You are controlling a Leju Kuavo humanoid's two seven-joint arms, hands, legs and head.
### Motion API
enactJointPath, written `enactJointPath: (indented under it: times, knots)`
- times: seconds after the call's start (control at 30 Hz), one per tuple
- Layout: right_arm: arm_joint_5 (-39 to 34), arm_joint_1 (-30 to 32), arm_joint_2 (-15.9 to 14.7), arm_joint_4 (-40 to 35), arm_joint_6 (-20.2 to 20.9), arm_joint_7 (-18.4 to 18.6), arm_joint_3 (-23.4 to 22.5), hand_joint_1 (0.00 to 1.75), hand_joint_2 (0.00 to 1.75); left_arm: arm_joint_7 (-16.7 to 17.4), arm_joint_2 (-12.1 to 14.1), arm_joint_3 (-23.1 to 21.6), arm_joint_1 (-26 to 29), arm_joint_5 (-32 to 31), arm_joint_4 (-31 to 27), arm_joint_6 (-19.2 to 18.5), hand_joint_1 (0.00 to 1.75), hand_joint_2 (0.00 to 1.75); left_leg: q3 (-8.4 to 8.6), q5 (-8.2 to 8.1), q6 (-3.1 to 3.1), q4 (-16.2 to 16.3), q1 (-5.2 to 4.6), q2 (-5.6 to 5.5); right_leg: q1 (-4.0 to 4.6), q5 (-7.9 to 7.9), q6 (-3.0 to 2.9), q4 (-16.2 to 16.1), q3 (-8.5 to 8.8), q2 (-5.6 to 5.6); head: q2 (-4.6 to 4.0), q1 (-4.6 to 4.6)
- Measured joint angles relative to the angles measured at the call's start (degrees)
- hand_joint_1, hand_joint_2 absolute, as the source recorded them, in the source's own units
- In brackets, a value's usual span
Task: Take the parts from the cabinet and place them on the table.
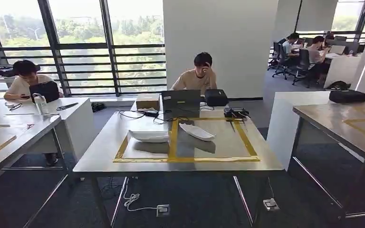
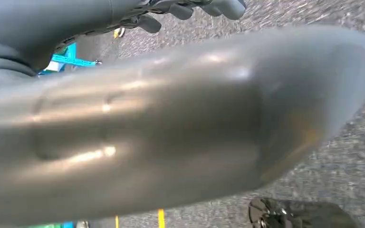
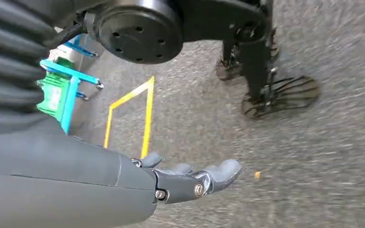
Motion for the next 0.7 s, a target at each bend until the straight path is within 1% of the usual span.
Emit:
enactJointPath:
  times: [0.03, 0.07, 0.1, 0.13, 0.17, 0.2, 0.23, 0.27, 0.3, 0.33, 0.37, 0.4, 0.43, 0.47, 0.5, 0.53, 0.57, 0.6, 0.63, 0.67, 0.7]
  knots:
    - [-0.4, 0.0, 0.0, 0.0, -0.3, 0.6, 0.0, 0.0, 1.75, 0.2, 0.0, -0.1, -0.1, -0.2, 0.0, 0.0, 0.0, 0.0, 0.42, -0.54, 0.3, -1.2, -0.12, -0.13, -0.06, 0.59, 0.33, -0.1, -0.1, -0.01, 0.0, 0.11]
    - [-0.6, 0.0, 0.0, 0.0, -0.5, 0.9, 0.0, 0.0, 1.75, 0.3, -0.1, -0.1, 0.0, -0.3, 0.0, 0.0, 0.0, 0.0, -0.5, -0.19, 0.54, -1.4, -0.23, -0.09, -0.25, 1.2, 0.58, -0.3, -0.18, -0.04, 0.0, 0.13]
    - [-0.8, 0.1, 0.1, 0.1, -0.5, 1.2, 0.0, 0.0, 1.75, 0.6, 0.0, -0.1, 0.1, -0.4, 0.1, 0.0, 0.0, 0.0, -0.9, 0.19, 1.09, -1.2, -0.51, -0.03, -0.48, 1.84, 0.99, -0.5, -0.31, -0.02, 0.0, 0.15]
    - [-0.9, 0.4, 0.1, 0.1, -0.7, 1.4, 0.0, 0.0, 1.75, 0.7, -0.1, -0.1, 0.2, -0.5, 0.1, 0.0, 0.0, 0.0, -1.25, 0.91, 1.76, -1.6, -0.39, 0.07, -0.33, 2.25, 1.53, -0.6, -0.48, 0.08, 0.0, 0.13]
    - [-1.0, 0.7, 0.1, 0.2, -0.7, 1.4, 0.0, 0.0, 1.75, 0.8, -0.3, -0.1, 0.2, -0.5, 0.2, 0.0, 0.0, 0.0, -1.7, 1.5, 2.32, -1.7, -0.15, 0.44, -0.61, 0.43, 1.86, 1.0, -1.12, 0.28, -0.02, 0.06]
    - [-1.0, 1.0, 0.2, 0.3, -0.7, 1.4, 0.0, 0.0, 1.75, 0.8, -0.3, -0.1, 0.2, -0.5, 0.1, 0.0, 0.0, 0.0, -2.33, 2.02, 2.88, -1.7, -0.14, 0.36, -0.5, -2.86, 2.04, 3.1, -1.57, 0.45, 0.0, 0.31]
    - [-1.0, 1.0, 0.2, 0.3, -0.7, 1.4, 0.0, 0.0, 1.75, 0.8, -0.2, -0.1, 0.3, -0.5, 0.1, 0.0, 0.0, 0.0, -3.04, 2.61, 3.02, -1.6, -0.18, 0.41, -0.56, -6.57, 2.18, 6.4, -2.34, 0.46, 0.0, 0.37]
    - [-1.0, 0.9, 0.2, 0.3, -0.7, 1.4, 0.0, 0.0, 1.75, 0.8, -0.2, -0.1, 0.3, -0.5, 0.1, 0.0, 0.0, 0.0, -3.79, 3.2, 3.07, -1.5, -0.25, 0.43, -0.58, -9.65, 2.33, 10.3, -3.08, 0.5, -0.02, 0.37]
    - [-1.0, 0.9, 0.2, 0.3, -0.7, 1.4, 0.0, 0.0, 1.75, 0.8, -0.2, -0.1, 0.3, -0.6, 0.1, 0.0, 0.0, 0.0, -4.56, 3.87, 3.08, -1.2, -0.32, 0.47, -0.57, -11.56, 2.45, 14.5, -3.7, 0.51, 0.0, 0.46]
    - [-1.0, 0.9, 0.2, 0.3, -0.7, 1.4, 0.0, 0.0, 1.75, 0.8, -0.3, -0.1, 0.2, -0.6, 0.1, 0.0, 0.0, 0.0, -5.53, 4.43, 3.01, -0.9, -0.32, 0.49, -0.58, -11.2, 2.48, 16.5, -3.52, 0.51, 0.0, 0.46]
    - [-1.0, 0.9, 0.2, 0.3, -0.7, 1.4, 0.0, 0.0, 1.75, 0.8, -0.3, -0.1, 0.3, -0.7, 0.1, 0.0, 0.0, 0.0, -6.6, 4.98, 2.92, -0.5, -0.31, 0.5, -0.61, -9.21, 2.48, 16.5, -2.48, 0.51, 0.0, 0.5]
    - [-1.0, 0.9, 0.2, 0.3, -0.6, 1.4, 0.0, 0.0, 1.75, 0.9, -0.4, -0.1, 0.3, -0.7, 0.1, 0.0, 0.0, 0.0, -7.6, 5.4, 2.76, -0.1, -0.24, 0.52, -0.66, -6.97, 2.47, 14.4, -0.54, 0.51, 0.0, 0.5]
    - [-1.0, 0.9, 0.2, 0.3, -0.5, 1.4, 0.0, 0.0, 1.75, 1.0, -0.5, -0.1, 0.2, -0.8, 0.1, 0.0, 0.0, 0.0, -8.57, 5.77, 2.55, 0.4, -0.18, 0.53, -0.68, -5.11, 2.43, 10.3, 2.6, 0.51, 0.0, 0.5]
    - [-0.9, 0.8, 0.2, 0.3, -0.4, 1.2, 0.0, 0.0, 1.75, 0.9, -0.5, -0.2, 0.0, -1.0, 0.1, 0.0, 0.0, 0.0, -9.29, 6.08, 2.26, 1.0, -0.16, 0.52, -0.75, -4.95, 2.36, 5.0, 6.39, 0.52, 0.0, 0.52]
    - [-0.9, 0.7, 0.2, 0.3, -0.3, 1.1, 0.0, 0.0, 1.75, 0.8, -0.5, -0.2, -0.1, -1.2, 0.0, -0.2, 0.0, 1.75, -9.92, 6.38, 1.88, 1.3, -0.35, 0.51, -0.59, -7.89, 2.06, 0.5, 9.05, 0.62, 0.0, 0.59]
    - [-0.8, 0.7, 0.3, 0.3, -0.3, 0.8, 0.0, 0.0, 1.75, 0.2, -0.5, -0.3, -0.2, -1.3, 0.0, -0.6, 0.0, 1.75, -9.93, 6.58, 1.57, 1.3, -0.39, 0.45, -0.23, -7.97, 1.25, -0.1, 9.19, 0.73, 0.0, 0.5]
    - [-0.7, 0.8, 0.4, 0.3, -0.3, 0.5, 0.0, 0.0, 1.75, -0.5, -0.5, -0.4, -0.4, -1.3, 0.0, -0.9, 0.0, 1.75, -9.88, 6.86, 1.2, 1.3, -0.38, 0.51, -0.25, -8.03, 0.92, -0.5, 8.6, 0.66, -0.02, 0.48]
    - [-0.7, 0.8, 0.4, 0.3, -0.3, 0.5, 0.0, 0.0, 1.75, -0.8, -0.5, -0.5, -0.6, -1.3, -0.1, -1.2, 0.0, 1.75, -9.89, 7.31, 0.9, 1.2, -0.28, 0.51, -0.13, -7.77, 0.49, -0.3, 8.45, 0.67, -0.02, 0.39]
    - [-0.5, 0.9, 0.7, 0.3, 0.0, 0.3, 0.0, 0.0, 1.75, -0.9, -0.5, -0.6, -0.6, -1.4, -0.1, -1.2, 0.0, 1.75, -9.95, 7.69, 0.39, 0.9, -0.31, 0.51, -0.12, -7.3, -0.11, -0.5, 8.19, 0.62, -0.02, 0.46]
    - [-0.1, 0.8, 0.9, 0.3, 0.1, 0.1, 0.0, 0.0, 1.75, -0.4, -0.4, -0.6, -0.5, -1.4, -0.1, -1.2, 0.0, 1.75, -10.43, 7.42, 0.09, 1.4, -0.08, 0.43, -0.44, -6.52, -0.75, -0.8, 7.81, 0.38, -0.02, 0.41]
    - [0.3, 0.8, 1.0, 0.3, 0.1, 0.0, 0.0, 0.0, 1.75, 0.5, -0.4, -0.6, -0.5, -1.2, -0.1, -1.2, 0.0, 1.75, -11.21, 4.81, -0.16, 3.0, -0.09, 0.27, -0.45, -6.03, -1.24, -0.8, 7.31, 0.4, -0.02, 0.39]
